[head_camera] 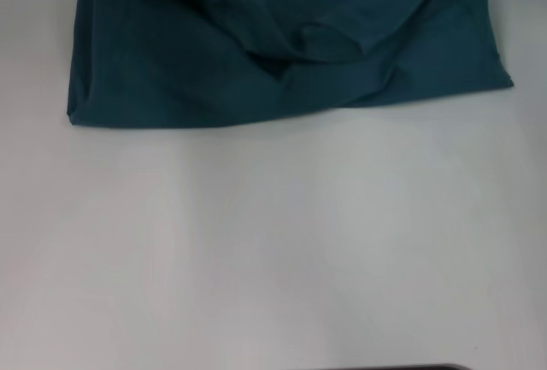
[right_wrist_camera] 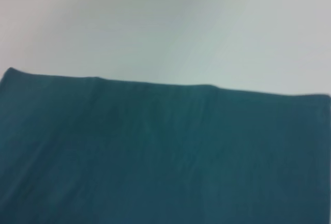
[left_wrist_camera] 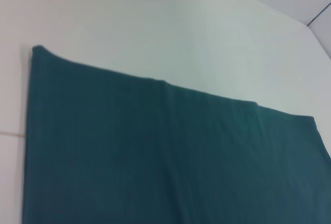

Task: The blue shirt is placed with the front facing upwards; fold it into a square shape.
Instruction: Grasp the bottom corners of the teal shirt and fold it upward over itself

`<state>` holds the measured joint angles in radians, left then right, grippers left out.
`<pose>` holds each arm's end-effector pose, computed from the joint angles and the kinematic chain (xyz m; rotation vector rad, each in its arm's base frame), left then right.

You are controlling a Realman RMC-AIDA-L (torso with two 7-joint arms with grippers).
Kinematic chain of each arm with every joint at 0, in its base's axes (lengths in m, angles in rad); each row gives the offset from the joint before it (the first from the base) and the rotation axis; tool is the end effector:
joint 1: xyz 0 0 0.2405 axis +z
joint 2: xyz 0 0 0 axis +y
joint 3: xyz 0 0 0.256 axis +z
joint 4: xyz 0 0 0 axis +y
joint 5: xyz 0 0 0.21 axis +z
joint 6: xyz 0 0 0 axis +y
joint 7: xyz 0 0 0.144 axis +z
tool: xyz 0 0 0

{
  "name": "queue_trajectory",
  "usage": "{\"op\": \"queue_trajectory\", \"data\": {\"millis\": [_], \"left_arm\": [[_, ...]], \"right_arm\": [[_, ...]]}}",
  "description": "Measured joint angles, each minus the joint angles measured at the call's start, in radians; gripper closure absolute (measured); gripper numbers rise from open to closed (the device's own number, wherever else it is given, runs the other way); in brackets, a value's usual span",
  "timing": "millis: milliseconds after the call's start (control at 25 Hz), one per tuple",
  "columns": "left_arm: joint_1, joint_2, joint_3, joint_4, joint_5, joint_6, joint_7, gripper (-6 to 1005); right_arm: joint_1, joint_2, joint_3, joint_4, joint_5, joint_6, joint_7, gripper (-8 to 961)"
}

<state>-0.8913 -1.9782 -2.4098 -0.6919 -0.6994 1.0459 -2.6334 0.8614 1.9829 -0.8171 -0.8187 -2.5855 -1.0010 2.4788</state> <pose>-0.2127 0.4717 0.0525 -2.0085 -1.5336 -0.3843 0.2172 0.4767 0.0740 -2.0755 1.1412 0.1309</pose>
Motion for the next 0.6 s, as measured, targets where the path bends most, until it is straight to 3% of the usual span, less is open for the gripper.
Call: {"op": "queue_trajectory", "data": {"millis": [240,600], "left_arm": [[-0.009,-0.007,0.035,-0.004,-0.006,-0.07,0.014,993],[-0.067,-0.004,0.084,0.038,0.003,-0.141,0.03,992]], "right_arm": [[0.008,0.022,-0.008,0.001,-0.064,0.068,0.026,834],[0.003,0.026,-0.012,0.001,-0.103,0.093,0.065,826]]}}
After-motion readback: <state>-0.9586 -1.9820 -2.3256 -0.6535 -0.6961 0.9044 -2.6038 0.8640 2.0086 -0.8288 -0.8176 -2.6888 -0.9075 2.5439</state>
